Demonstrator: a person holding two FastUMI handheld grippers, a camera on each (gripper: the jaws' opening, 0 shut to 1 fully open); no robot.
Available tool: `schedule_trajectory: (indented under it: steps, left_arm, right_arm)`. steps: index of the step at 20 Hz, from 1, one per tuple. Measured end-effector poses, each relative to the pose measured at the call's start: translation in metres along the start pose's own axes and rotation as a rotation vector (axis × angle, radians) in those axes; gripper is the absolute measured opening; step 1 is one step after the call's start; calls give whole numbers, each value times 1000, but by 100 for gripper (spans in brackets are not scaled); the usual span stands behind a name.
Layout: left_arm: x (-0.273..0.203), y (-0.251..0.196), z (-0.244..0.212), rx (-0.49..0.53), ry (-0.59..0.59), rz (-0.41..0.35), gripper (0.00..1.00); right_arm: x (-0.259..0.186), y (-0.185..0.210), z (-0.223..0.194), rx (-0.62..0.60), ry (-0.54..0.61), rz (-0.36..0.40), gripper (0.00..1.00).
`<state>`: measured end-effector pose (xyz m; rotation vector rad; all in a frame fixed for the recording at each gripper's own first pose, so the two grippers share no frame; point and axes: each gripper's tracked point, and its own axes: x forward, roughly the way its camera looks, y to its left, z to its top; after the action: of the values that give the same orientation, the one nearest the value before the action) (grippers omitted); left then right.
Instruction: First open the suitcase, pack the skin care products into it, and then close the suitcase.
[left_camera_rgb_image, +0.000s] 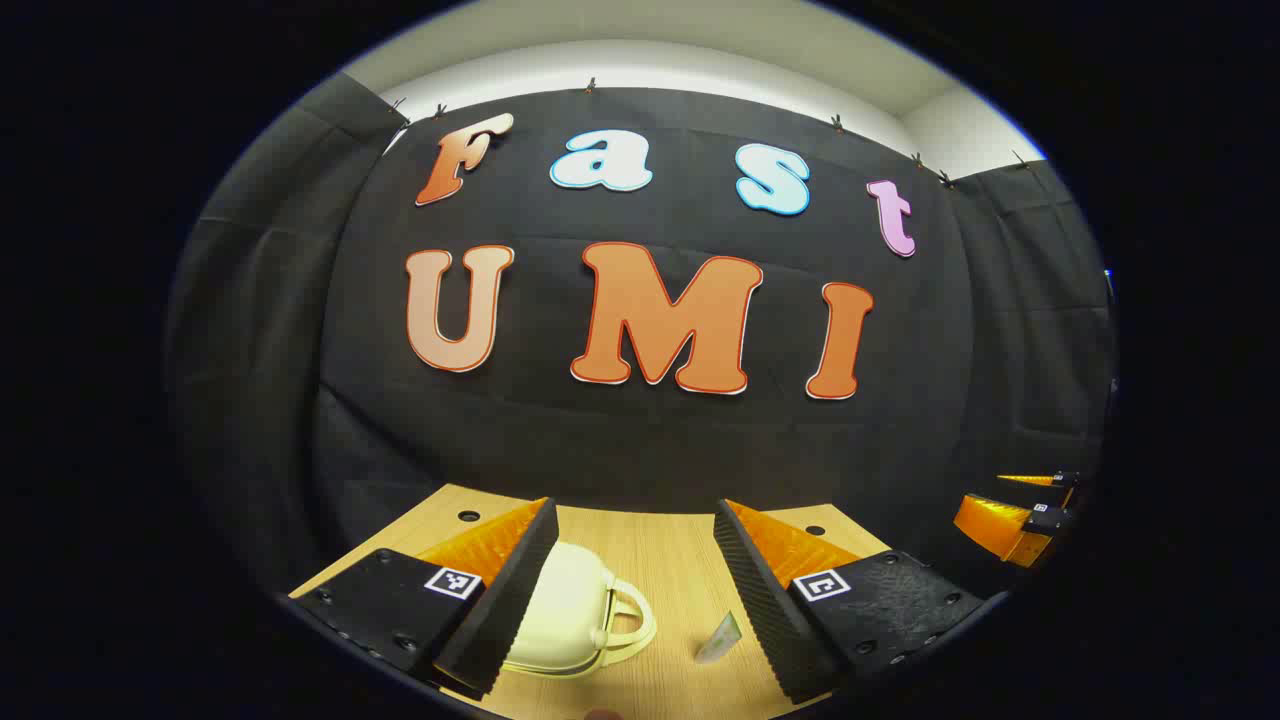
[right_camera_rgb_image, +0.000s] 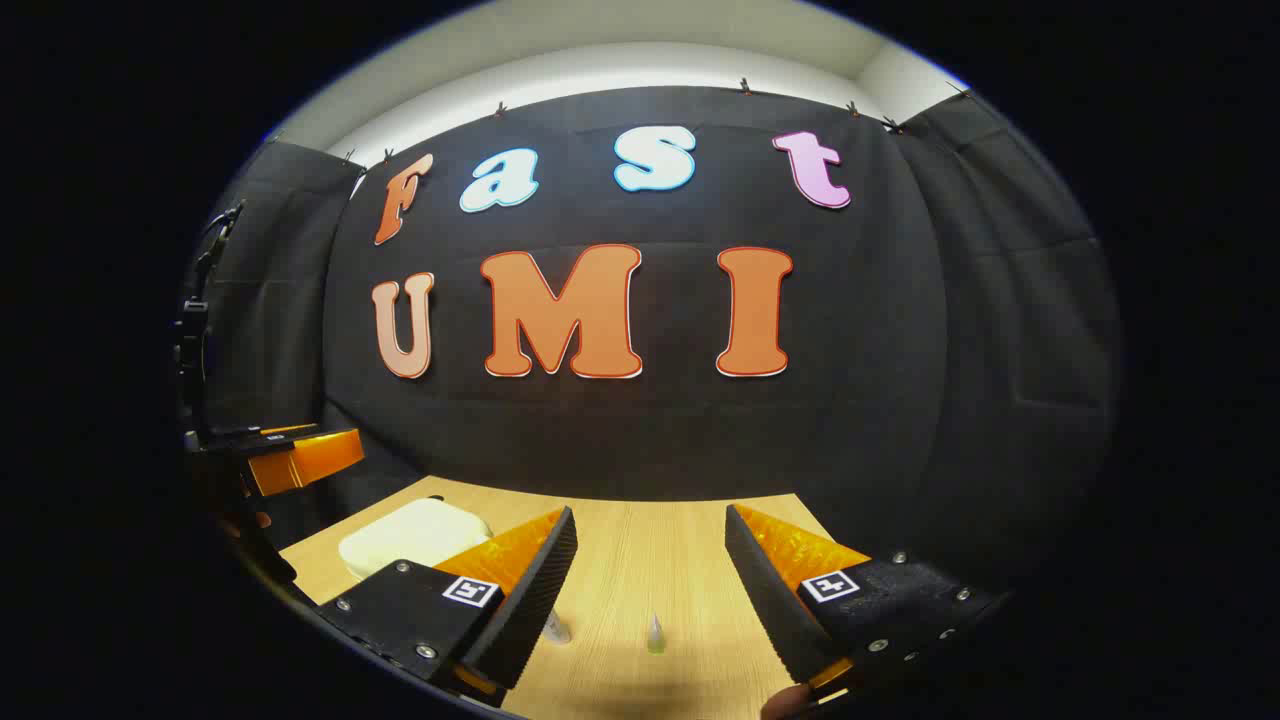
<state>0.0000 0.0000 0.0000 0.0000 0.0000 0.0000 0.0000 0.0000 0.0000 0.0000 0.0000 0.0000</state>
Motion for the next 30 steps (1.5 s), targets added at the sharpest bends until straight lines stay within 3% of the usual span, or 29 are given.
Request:
schedule_trajectory:
  steps: [22,26,30]
  left_arm:
    - [7,3,-16,61,28,11,97]
    - [15,14,-27,160,36,33,94]
    - [31,20,-65,345,95,27,97]
  right_arm:
    - [3,-3,-9,5,34,-10,94]
    - [4,-6,-16,7,49,-14,95]
    - [4,-13,-30,18,89,-27,94]
